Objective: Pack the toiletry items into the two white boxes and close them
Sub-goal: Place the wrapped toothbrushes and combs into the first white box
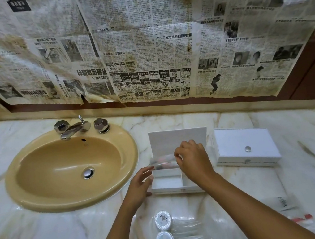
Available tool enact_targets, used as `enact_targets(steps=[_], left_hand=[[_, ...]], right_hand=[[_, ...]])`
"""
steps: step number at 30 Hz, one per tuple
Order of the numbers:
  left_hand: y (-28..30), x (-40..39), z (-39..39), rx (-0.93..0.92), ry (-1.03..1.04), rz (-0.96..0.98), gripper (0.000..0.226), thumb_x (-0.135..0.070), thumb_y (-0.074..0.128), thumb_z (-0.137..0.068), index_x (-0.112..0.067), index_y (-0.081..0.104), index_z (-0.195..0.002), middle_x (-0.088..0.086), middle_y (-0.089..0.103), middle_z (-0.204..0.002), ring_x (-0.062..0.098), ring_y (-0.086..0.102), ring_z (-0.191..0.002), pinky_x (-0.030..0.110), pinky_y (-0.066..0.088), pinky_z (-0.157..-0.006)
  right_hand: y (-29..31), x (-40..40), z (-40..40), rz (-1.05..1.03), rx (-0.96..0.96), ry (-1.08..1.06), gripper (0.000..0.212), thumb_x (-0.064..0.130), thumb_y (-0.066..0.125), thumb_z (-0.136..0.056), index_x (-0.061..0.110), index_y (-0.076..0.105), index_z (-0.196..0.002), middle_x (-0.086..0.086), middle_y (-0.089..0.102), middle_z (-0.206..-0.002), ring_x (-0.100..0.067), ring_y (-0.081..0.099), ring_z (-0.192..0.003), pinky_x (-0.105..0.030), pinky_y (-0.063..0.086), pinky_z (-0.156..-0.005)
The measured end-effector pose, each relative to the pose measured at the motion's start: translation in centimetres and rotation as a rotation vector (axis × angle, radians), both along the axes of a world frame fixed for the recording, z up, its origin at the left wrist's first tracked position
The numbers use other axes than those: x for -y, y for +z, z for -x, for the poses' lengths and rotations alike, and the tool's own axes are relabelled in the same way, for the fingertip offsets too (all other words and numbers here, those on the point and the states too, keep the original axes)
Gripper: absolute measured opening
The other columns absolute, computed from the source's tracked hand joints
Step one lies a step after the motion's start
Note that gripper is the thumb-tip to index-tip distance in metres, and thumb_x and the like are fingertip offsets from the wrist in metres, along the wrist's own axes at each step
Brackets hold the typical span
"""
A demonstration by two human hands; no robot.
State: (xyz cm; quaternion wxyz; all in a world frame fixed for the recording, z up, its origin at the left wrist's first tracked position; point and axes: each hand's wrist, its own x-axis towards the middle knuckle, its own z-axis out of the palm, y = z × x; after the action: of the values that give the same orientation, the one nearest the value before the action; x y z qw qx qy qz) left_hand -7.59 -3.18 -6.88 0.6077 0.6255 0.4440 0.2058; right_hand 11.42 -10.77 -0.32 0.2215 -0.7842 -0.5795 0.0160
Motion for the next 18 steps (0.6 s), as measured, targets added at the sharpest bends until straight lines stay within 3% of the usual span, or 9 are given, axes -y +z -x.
enact_targets(steps=[5, 9, 14, 16, 18], left_hand=[[-0.1, 0.0, 0.0, 0.017, -0.008, -0.004, 0.024, -0.021, 0.054, -0.098, -0.032, 0.06, -0.118, -0.028, 0.055, -0.124, -0.004, 0.051, -0.119, 0.036, 0.058, -0.079], [-0.1, 0.0, 0.0, 0.011, -0.008, -0.007, 0.024, -0.021, 0.054, -0.098, -0.033, 0.06, -0.118, -0.02, 0.057, -0.127, -0.004, 0.05, -0.119, 0.032, 0.058, -0.077], [-0.1, 0.0, 0.0, 0.012, -0.006, 0.0, 0.024, -0.023, 0.054, -0.098, -0.035, 0.06, -0.118, -0.017, 0.058, -0.128, 0.0, 0.051, -0.12, 0.028, 0.057, -0.073], [-0.2, 0.0, 0.0, 0.015, -0.006, 0.002, 0.024, -0.024, 0.055, -0.098, -0.036, 0.06, -0.118, -0.017, 0.058, -0.128, 0.001, 0.052, -0.12, 0.028, 0.056, -0.072], [-0.2, 0.0, 0.0, 0.018, -0.006, 0.002, 0.024, -0.024, 0.055, -0.097, -0.036, 0.06, -0.117, -0.017, 0.058, -0.128, 0.002, 0.052, -0.12, 0.027, 0.056, -0.071]], right_hand=[[-2.4, -0.4, -0.1, 0.151, -0.024, -0.034, 0.022, -0.001, 0.053, -0.085, 0.011, 0.07, -0.084, -0.003, 0.062, -0.083, -0.022, 0.056, -0.081, -0.031, 0.043, -0.064], [-3.1, -0.9, -0.1, 0.251, -0.043, -0.077, 0.024, -0.003, 0.049, -0.085, 0.012, 0.068, -0.083, 0.001, 0.051, -0.078, -0.017, 0.047, -0.072, -0.026, 0.035, -0.061], [-3.3, -1.6, -0.5, 0.36, -0.148, -0.132, 0.022, -0.006, 0.05, -0.082, 0.01, 0.064, -0.074, -0.003, 0.054, -0.077, -0.021, 0.051, -0.069, -0.026, 0.044, -0.063], [-3.4, -1.7, -0.7, 0.415, -0.206, -0.143, 0.023, -0.004, 0.05, -0.083, 0.011, 0.056, -0.067, -0.005, 0.052, -0.077, -0.024, 0.053, -0.07, -0.027, 0.044, -0.063], [-3.5, -1.8, -0.9, 0.442, -0.268, -0.136, 0.018, 0.012, 0.049, -0.091, 0.01, 0.057, -0.076, -0.008, 0.055, -0.09, -0.027, 0.057, -0.081, -0.028, 0.042, -0.066]])
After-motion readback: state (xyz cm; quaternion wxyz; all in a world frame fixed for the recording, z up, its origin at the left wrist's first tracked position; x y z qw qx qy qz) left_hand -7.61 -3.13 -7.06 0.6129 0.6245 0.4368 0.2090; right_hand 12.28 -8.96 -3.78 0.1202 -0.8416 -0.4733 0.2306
